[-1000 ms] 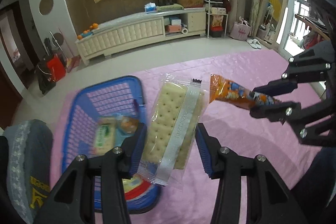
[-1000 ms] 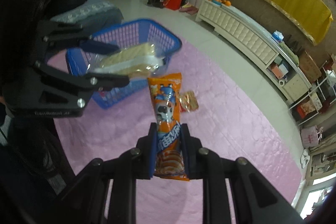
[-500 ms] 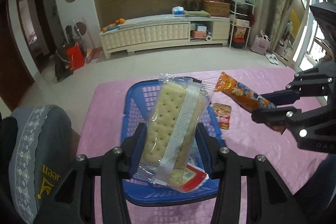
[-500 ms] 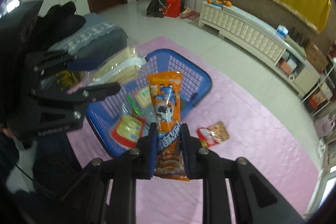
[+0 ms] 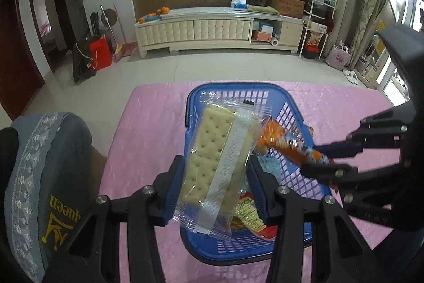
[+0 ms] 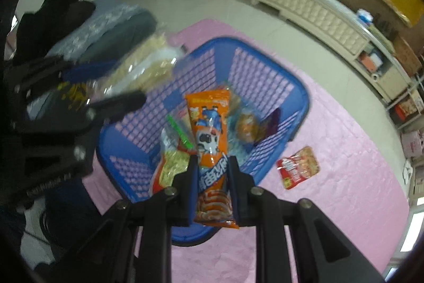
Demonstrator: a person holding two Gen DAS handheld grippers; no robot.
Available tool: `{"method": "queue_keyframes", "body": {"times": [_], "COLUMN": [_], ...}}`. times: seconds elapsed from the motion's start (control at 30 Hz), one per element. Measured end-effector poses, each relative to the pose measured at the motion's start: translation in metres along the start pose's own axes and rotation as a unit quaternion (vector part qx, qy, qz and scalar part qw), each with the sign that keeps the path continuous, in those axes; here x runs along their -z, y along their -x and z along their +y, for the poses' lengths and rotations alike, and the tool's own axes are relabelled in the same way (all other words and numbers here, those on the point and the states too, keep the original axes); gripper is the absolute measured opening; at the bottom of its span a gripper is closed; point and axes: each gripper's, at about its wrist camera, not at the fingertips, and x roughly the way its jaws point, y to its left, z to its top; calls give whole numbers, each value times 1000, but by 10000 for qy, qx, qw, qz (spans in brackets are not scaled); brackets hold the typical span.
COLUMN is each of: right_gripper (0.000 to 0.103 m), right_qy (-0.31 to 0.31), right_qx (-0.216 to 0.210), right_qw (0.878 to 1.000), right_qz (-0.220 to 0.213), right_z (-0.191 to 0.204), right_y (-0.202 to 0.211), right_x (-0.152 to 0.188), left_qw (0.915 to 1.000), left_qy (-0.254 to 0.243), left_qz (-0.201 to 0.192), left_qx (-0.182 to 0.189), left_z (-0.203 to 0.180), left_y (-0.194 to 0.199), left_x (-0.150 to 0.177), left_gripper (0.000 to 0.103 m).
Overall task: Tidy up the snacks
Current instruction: 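Carry both snacks over the basket while the left gripper releases the crackers inside, then open the right gripper to drop the orange tube into the basket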
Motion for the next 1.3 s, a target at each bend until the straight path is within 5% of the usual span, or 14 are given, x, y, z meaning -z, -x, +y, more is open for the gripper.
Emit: {"method": "queue_keyframes", "body": {"times": [0.23,0.3,0.37,0.8,1.3], "right_gripper": [30,60,76,79,79], "right_qy": [502,548,442,-549,-1048], "right_qx": [298,272,203,351,163], "right_qw": [9976,9975,9985,9976,9942], "right_qz": [366,365,261,-223,-200], "right_z": [11,10,7,-45,-80], "right_y": [-19,-19,-16,12,-21], "right_x": [9,12,14,17,-3], "left_qw": [9999,9999,9999,9989,9961], "left_qy": [78,40,31,-67,-157], "left_qz": [123,128,137,356,829], "left_qx": [36,32,44,298,262], "left_z": [3,1,2,-11,-9], "left_y": [-2,0,0,-16,-84], "left_x": [8,8,9,-7,-32], "left_gripper": [45,45,45,45,45]}}
